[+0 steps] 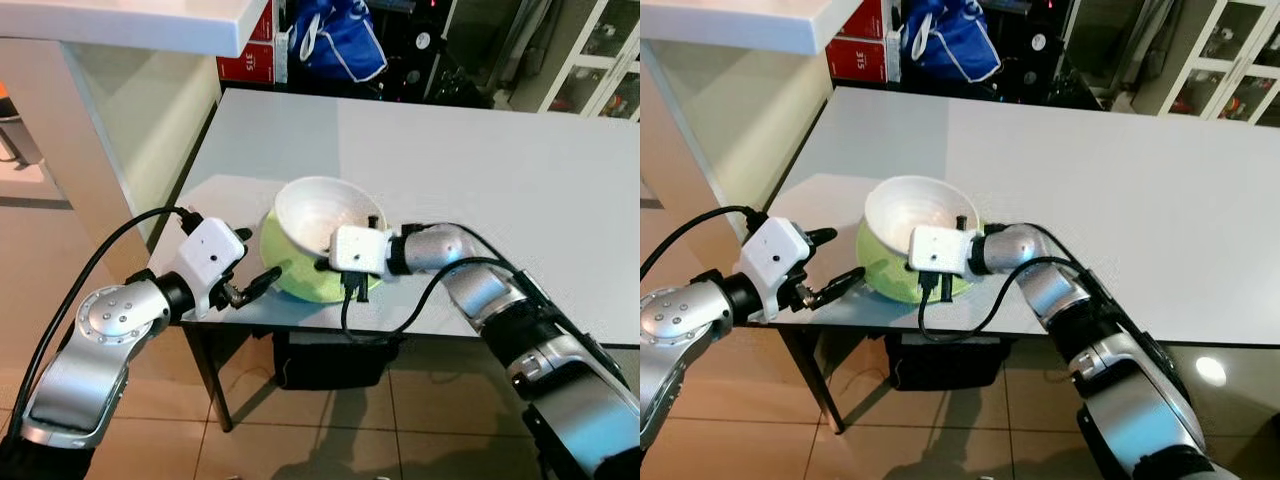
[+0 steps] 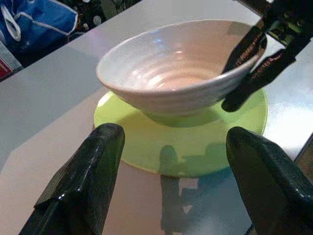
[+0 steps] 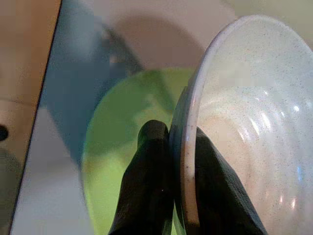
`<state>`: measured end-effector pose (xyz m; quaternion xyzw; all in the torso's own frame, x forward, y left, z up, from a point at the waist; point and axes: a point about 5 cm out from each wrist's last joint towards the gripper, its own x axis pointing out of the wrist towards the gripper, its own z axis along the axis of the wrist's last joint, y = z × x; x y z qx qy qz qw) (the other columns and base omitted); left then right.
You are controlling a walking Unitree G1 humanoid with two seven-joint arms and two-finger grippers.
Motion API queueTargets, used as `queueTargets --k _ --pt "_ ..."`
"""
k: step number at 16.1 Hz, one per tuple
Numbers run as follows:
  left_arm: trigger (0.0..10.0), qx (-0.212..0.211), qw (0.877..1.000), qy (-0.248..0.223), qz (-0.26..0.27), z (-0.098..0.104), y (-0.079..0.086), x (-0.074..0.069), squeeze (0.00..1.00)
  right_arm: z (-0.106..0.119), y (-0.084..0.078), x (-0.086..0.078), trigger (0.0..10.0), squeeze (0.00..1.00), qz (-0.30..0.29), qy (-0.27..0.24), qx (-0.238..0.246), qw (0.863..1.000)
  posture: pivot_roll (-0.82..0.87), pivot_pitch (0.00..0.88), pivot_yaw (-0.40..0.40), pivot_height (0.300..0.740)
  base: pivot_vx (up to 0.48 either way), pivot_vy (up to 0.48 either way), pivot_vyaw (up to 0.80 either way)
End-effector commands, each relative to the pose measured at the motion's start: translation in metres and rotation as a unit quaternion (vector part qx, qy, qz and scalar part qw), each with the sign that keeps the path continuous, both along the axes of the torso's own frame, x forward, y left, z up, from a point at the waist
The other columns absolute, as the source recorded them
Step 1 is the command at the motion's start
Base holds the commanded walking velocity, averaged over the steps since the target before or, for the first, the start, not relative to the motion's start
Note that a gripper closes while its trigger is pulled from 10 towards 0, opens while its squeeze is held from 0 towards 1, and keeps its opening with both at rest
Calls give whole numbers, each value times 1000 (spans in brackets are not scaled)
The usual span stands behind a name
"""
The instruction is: Setting the table
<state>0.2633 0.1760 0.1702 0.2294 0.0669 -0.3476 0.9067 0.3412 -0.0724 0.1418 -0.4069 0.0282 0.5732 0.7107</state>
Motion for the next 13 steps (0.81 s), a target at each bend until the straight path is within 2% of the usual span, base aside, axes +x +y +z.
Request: queueTargets --k 1,4,5,6,7,8,13 --pt "10000 5 1000 -2 -7 3 1 -4 0 7 3 6 10000 0 -2 -27 -11 1000 -27 0 -73 740 0 0 0" --pt "10000 5 1000 0 -7 2 0 -4 0 3 4 14 10000 0 -28 -45 -33 998 -26 0 -75 740 0 0 0" --pt "10000 6 1000 0 -8 2 0 -4 0 4 5 17 10000 137 -38 -47 -30 998 -25 0 -74 740 0 0 0" --pt "10000 6 1000 1 -8 2 0 -4 0 5 7 19 10000 443 -43 -46 -21 998 -23 0 -75 740 0 0 0" --pt "10000 7 1000 2 -7 2 0 -4 0 6 10 20 10000 867 -45 -44 -15 998 -23 0 -73 740 0 0 0" --pt "10000 7 1000 3 -7 2 0 -4 0 5 11 20 10000 1000 -44 -43 -14 998 -22 0 -73 740 0 0 0" --pt "10000 11 1000 3 -4 3 2 -4 0 4 15 24 10000 1000 -50 -54 -20 997 -9 0 -83 740 0 0 0"
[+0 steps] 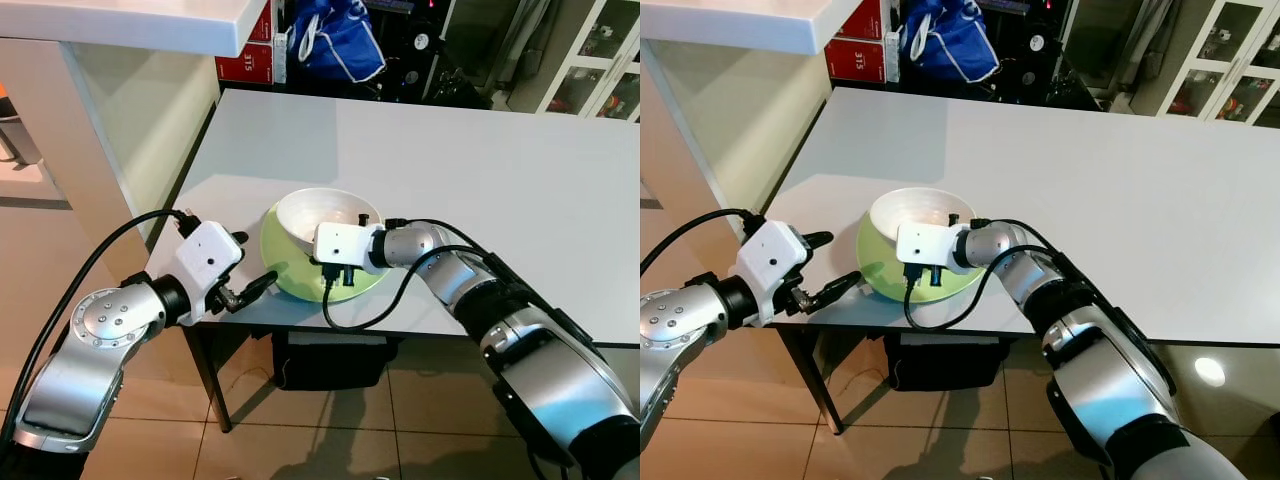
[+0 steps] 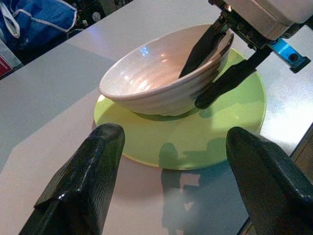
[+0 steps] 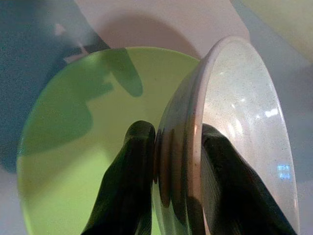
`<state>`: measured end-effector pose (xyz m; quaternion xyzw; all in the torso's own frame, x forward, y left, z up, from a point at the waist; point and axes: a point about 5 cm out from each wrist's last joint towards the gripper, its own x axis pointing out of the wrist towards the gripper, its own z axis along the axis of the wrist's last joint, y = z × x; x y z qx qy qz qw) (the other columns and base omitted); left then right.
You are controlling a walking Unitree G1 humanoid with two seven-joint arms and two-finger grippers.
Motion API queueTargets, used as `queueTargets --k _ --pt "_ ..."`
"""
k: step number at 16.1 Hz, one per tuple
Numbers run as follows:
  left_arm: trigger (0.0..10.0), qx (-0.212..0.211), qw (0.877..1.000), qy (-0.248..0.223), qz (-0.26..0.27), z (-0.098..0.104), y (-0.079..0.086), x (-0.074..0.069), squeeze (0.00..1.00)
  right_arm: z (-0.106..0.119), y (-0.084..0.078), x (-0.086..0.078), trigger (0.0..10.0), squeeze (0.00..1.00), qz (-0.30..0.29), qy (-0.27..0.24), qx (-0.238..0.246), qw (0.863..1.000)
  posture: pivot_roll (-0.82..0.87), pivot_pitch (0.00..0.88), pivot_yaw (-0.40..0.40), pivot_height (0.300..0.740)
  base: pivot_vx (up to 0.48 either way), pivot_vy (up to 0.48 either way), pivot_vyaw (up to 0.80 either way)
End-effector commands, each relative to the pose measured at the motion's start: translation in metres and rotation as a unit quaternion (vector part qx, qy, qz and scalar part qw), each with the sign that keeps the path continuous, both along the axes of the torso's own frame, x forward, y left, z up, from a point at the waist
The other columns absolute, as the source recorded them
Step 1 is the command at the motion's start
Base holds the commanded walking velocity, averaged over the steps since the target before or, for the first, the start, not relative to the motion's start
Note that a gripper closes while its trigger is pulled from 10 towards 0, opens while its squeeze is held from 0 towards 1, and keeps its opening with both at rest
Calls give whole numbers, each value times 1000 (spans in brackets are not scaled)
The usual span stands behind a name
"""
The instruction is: Setting the table
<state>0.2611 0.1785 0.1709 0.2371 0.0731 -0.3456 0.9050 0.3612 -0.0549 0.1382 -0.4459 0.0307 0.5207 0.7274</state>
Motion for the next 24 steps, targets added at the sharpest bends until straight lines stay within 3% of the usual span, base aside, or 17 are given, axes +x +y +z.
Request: queueTargets --k 1,8,11,15,16,17,19,20,21,22,23,24 --pt "10000 1 1000 0 -5 2 0 -3 0 9 -1 5 10000 1000 -7 -17 4 1000 -6 0 -85 740 0 0 0" --pt "10000 4 1000 4 -2 1 0 -8 0 -4 4 5 10000 1000 -41 -9 20 999 20 0 -100 740 0 0 0" --pt "10000 6 1000 9 1 -1 2 -12 0 -1 7 7 10000 1000 -59 -5 61 996 30 0 -103 740 0 0 0" --pt "10000 8 1000 12 0 0 4 -12 0 6 13 3 10000 1000 -40 21 135 990 27 0 -92 740 0 0 0" --pt "10000 10 1000 13 -5 1 4 -12 0 7 12 1 10000 0 -25 34 158 987 23 0 -81 740 0 0 0" --pt "10000 11 1000 13 -6 2 3 -11 0 8 12 0 10000 0 -18 41 174 984 23 0 -79 740 0 0 0" --pt "10000 -29 997 -59 34 17 0 1 0 31 6 2 10000 0 -13 48 296 954 27 0 -56 740 0 0 0" --pt "10000 -41 995 -74 45 21 -1 4 0 37 3 3 10000 0 -17 45 321 946 27 0 -56 740 0 0 0" --pt "10000 -82 988 -109 75 33 -5 12 0 60 -10 9 10000 0 -53 23 403 913 26 0 -43 740 0 0 0" --pt "10000 -104 982 -126 97 36 -10 17 0 77 -31 13 10000 0 -126 -2 487 864 26 0 -35 740 0 0 0" --pt "10000 -105 981 -127 102 36 -12 17 0 80 -39 13 10000 0 -156 -6 512 845 26 0 -35 740 0 0 0" --pt "10000 -98 983 -118 102 29 -21 19 0 76 -58 7 10000 0 -225 -15 550 804 24 0 -18 740 0 0 0"
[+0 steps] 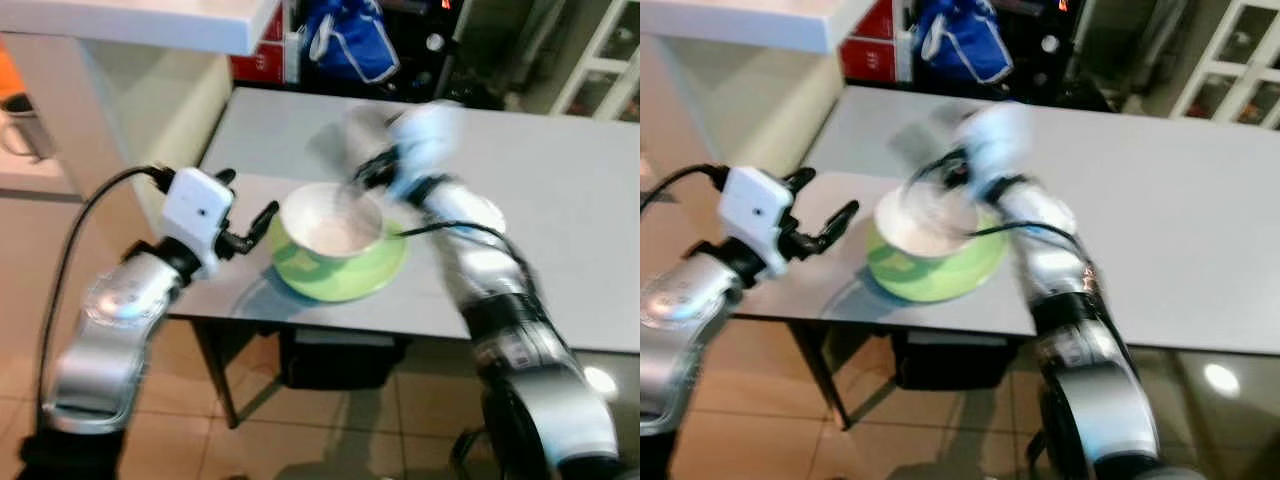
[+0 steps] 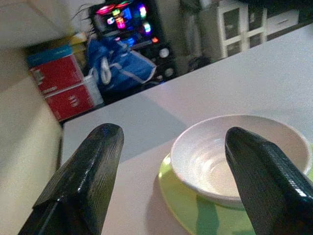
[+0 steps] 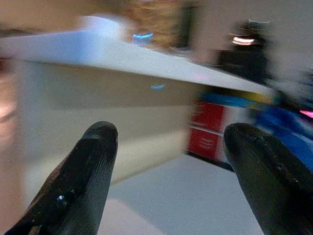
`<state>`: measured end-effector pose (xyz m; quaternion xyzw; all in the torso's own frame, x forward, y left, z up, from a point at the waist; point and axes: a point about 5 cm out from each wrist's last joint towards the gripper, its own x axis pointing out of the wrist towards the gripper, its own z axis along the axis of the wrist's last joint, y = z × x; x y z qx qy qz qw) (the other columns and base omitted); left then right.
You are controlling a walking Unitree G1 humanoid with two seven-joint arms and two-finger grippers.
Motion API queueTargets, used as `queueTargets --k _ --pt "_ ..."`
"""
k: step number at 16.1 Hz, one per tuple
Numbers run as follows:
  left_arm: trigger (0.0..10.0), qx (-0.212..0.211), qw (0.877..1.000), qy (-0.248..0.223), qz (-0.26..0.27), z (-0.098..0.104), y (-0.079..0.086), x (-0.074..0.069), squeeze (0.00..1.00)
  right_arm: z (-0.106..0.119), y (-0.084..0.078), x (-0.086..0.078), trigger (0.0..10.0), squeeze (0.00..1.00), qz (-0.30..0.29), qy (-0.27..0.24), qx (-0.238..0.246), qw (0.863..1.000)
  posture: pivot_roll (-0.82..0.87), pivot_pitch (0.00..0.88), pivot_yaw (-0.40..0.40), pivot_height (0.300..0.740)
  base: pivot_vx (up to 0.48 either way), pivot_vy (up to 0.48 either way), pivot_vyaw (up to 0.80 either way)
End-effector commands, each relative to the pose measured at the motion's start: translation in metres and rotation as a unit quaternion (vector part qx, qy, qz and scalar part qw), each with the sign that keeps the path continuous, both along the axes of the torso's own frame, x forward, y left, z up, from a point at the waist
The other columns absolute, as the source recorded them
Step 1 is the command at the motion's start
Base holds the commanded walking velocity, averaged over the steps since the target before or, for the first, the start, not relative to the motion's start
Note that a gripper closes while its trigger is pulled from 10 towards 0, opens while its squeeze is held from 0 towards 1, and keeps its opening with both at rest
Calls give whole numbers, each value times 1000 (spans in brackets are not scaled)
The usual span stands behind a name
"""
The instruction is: Setting the table
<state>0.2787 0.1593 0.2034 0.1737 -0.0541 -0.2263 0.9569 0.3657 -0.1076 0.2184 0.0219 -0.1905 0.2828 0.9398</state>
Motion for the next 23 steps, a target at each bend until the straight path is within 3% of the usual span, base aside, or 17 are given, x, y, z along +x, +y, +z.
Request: queueTargets --k 1,2,4,6,9,12,17,23 --pt "10000 7 1000 10 1 -7 -6 1 0 -9 -12 -2 10000 0 -38 33 25 998 27 0 -15 740 0 0 0" --pt "10000 -9 1000 14 8 -12 -13 1 0 -20 -19 -18 10000 0 -71 47 51 995 23 0 -8 740 0 255 0" --pt "10000 -18 1000 23 9 -20 -25 4 0 -29 -31 -34 10000 0 -143 91 79 982 -5 0 10 740 0 360 0" --pt "10000 -30 999 19 12 -18 -32 7 0 -33 -36 -44 10000 0 -173 133 88 972 -19 0 12 740 0 379 0" --pt "10000 -21 999 4 33 -12 -28 11 0 -34 -33 -57 10000 0 -188 166 98 963 -33 0 10 740 0 402 0" --pt "10000 -24 996 -3 86 -12 -19 16 0 -46 -29 -74 10000 0 -188 200 69 959 -44 0 16 740 0 414 0" --pt "10000 -33 994 -25 100 1 -19 23 0 -41 -15 -69 10000 0 -164 203 58 964 6 0 -7 740 0 424 0" --pt "10000 -28 991 -25 129 -4 -10 23 0 -47 -1 -67 10000 0 -135 222 30 965 22 0 -27 740 0 480 0"
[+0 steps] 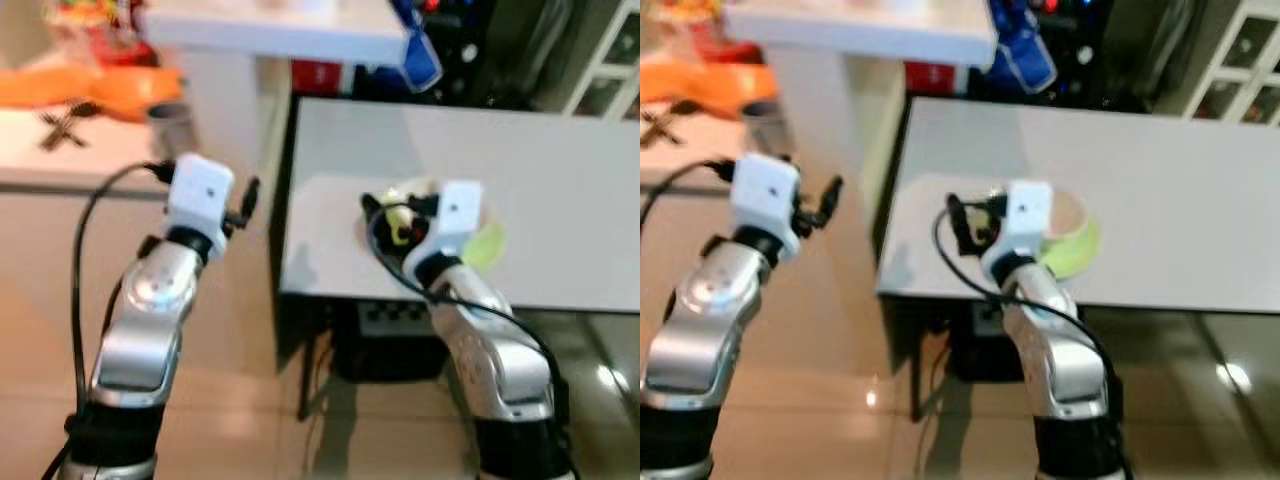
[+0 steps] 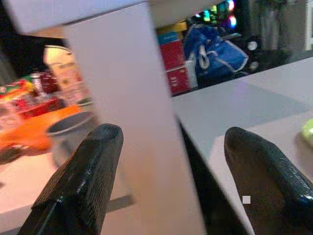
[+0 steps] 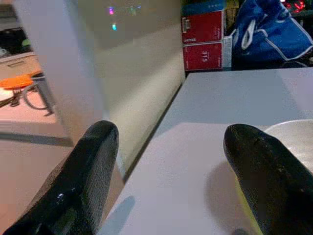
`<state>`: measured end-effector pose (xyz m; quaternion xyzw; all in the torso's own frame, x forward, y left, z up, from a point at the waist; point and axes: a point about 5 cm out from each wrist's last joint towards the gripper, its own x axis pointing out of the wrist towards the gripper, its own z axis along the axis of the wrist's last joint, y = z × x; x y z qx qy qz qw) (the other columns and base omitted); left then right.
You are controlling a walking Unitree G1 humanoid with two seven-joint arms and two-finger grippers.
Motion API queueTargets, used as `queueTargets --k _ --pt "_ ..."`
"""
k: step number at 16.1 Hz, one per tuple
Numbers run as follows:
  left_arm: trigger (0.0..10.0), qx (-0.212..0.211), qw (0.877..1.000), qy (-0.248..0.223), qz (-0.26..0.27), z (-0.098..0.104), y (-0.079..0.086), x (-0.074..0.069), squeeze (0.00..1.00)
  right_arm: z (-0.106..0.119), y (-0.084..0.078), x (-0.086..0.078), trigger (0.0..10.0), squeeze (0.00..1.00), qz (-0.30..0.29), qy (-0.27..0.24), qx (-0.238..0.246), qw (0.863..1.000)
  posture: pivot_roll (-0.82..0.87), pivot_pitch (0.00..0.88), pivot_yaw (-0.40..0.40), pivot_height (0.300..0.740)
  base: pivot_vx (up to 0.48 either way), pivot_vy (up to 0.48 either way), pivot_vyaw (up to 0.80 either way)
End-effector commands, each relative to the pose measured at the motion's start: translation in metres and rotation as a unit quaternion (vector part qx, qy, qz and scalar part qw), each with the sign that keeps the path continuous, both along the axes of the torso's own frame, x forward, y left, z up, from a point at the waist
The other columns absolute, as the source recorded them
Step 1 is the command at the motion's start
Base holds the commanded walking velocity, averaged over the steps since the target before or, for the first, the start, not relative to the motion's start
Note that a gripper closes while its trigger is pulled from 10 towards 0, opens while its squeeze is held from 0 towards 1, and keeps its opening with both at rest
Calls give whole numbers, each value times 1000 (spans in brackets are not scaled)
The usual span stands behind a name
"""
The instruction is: Setting the table
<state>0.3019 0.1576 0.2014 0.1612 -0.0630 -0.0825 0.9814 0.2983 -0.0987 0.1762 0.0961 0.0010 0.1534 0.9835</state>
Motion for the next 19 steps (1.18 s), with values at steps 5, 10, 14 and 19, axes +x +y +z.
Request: queueTargets --k 5,10,14,19 --pt "10000 1 1000 16 -8 -12 -11 -3 0 -14 -8 -1 10000 0 -18 28 -42 999 17 0 -24 740 0 480 0" --pt "10000 1 1000 16 -5 -14 -10 -4 0 -17 -7 -3 10000 0 -7 30 -64 997 21 0 -33 740 0 480 0" --pt "10000 1 1000 15 -1 -16 -10 -6 0 -21 -5 -3 10000 0 0 31 -80 996 26 0 -43 740 0 480 0" --pt "10000 3 1000 13 2 -16 -8 -6 0 -22 -5 -2 10000 0 -1 30 -85 996 31 0 -47 740 0 480 0"
